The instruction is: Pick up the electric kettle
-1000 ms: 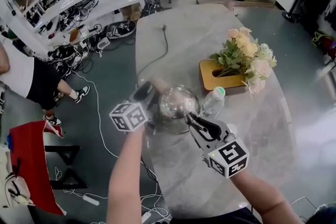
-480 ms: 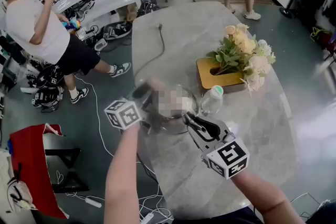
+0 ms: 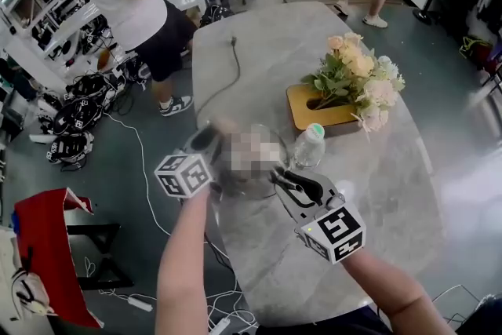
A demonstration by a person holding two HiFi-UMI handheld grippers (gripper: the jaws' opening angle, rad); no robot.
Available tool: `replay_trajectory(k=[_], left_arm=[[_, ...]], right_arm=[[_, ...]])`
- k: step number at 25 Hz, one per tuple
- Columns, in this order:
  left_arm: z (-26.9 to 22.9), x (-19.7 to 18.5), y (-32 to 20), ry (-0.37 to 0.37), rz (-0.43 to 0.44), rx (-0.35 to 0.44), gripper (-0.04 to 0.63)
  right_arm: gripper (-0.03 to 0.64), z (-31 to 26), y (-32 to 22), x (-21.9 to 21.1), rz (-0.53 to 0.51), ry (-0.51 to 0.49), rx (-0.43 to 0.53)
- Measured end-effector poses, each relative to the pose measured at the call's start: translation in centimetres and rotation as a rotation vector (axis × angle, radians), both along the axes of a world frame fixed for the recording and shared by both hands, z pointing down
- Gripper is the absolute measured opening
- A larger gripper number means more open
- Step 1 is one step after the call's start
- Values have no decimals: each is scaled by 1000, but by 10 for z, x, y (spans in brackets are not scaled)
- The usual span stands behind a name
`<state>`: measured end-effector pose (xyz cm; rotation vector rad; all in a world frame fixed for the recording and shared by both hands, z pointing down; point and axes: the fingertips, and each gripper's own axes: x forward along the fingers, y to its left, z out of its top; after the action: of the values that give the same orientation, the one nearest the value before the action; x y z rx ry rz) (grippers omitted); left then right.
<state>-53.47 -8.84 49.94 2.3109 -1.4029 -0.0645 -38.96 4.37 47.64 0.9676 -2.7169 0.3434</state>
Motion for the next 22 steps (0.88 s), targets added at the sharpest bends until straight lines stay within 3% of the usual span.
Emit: replay_trajectory(k=[12, 22], left_arm=[[-27, -19, 33, -10, -111, 0, 126], [-68, -7, 81, -24, -219, -1, 126]], right_arm=[[103, -24, 16, -5, -74, -40, 36], [101, -61, 46, 20, -171, -73, 60]])
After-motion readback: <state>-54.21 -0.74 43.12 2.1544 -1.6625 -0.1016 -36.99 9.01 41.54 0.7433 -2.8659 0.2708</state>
